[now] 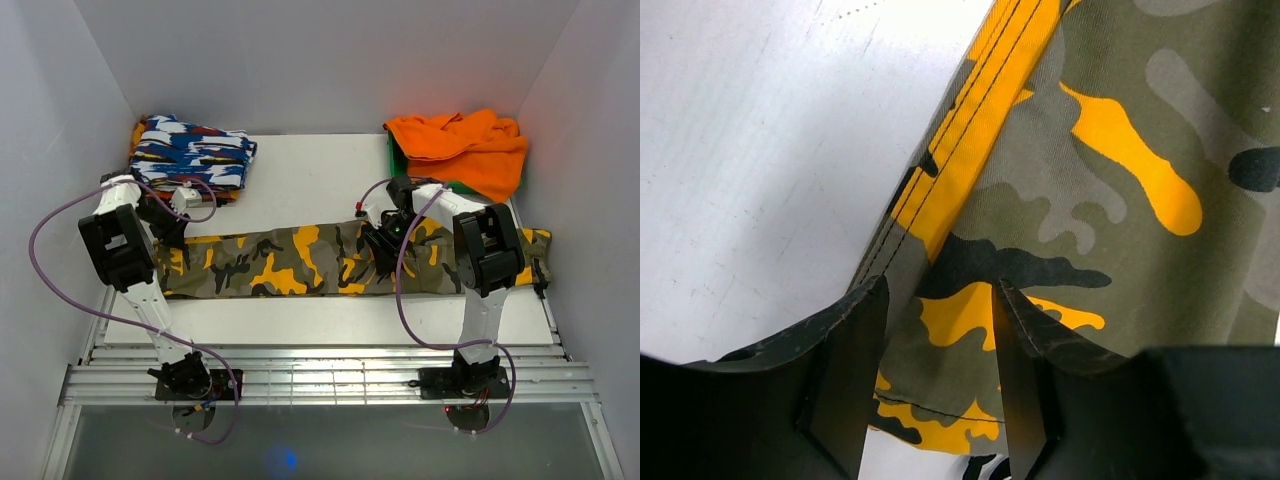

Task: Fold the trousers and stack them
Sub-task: Fold the trousers

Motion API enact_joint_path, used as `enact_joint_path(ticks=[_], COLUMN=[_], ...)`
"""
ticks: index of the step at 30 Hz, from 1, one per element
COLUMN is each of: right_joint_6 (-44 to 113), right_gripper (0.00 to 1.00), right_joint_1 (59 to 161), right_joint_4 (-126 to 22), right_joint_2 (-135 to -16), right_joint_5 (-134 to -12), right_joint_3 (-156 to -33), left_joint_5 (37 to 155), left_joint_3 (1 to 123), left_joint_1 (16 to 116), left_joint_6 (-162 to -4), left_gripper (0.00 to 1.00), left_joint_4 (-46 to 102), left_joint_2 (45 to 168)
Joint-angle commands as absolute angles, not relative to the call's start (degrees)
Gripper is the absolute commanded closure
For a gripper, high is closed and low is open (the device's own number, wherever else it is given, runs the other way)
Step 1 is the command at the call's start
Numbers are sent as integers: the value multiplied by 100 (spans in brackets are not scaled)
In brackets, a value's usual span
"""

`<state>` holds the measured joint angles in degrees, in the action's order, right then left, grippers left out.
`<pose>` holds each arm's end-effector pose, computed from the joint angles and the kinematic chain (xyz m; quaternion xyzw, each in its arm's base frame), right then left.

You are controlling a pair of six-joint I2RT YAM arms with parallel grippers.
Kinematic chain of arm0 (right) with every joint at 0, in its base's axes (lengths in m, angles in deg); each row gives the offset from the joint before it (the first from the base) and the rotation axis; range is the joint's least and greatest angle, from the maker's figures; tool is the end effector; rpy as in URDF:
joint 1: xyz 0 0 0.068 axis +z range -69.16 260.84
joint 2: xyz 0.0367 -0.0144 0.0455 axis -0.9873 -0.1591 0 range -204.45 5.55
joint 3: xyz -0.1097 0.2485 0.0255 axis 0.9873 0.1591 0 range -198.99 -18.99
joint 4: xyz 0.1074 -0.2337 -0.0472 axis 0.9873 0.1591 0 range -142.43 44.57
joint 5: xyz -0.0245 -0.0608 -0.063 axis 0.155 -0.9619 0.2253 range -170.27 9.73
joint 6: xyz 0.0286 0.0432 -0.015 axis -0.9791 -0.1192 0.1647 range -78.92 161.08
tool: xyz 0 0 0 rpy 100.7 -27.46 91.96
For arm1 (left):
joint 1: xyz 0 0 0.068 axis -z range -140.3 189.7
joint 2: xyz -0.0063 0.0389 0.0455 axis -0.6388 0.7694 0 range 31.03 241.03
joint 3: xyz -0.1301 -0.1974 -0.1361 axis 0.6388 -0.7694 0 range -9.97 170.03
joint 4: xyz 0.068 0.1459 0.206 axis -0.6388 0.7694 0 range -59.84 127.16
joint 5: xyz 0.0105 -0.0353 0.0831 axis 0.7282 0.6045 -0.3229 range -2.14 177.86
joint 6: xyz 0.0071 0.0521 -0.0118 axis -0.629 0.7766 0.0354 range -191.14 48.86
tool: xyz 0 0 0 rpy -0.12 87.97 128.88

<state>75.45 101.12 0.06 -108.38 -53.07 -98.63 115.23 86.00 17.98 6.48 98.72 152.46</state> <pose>0.3407 0.1434 0.1608 -0.4518 0.8602 0.2299 0.0559 0.3751 0.1319 0.1823 0.4478 0.8616 -0.1790 0.1582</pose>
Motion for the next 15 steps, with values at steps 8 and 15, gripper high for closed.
enact_joint_path(ticks=[8,15], right_joint_6=[7535,7553], right_gripper=[45,45], right_joint_1=[10150,10159], right_joint_4=[-5,-5], right_joint_2=[-11099,-11161], right_joint_5=[-5434,-5425], right_joint_3=[-9932,-9924], left_joint_5=[11449,11484], left_joint_3=[8443,8399], left_joint_1=[1790,1790], left_joint_6=[901,884], left_gripper=[43,47], left_joint_4=[9731,9617], left_joint_2=[15249,15258])
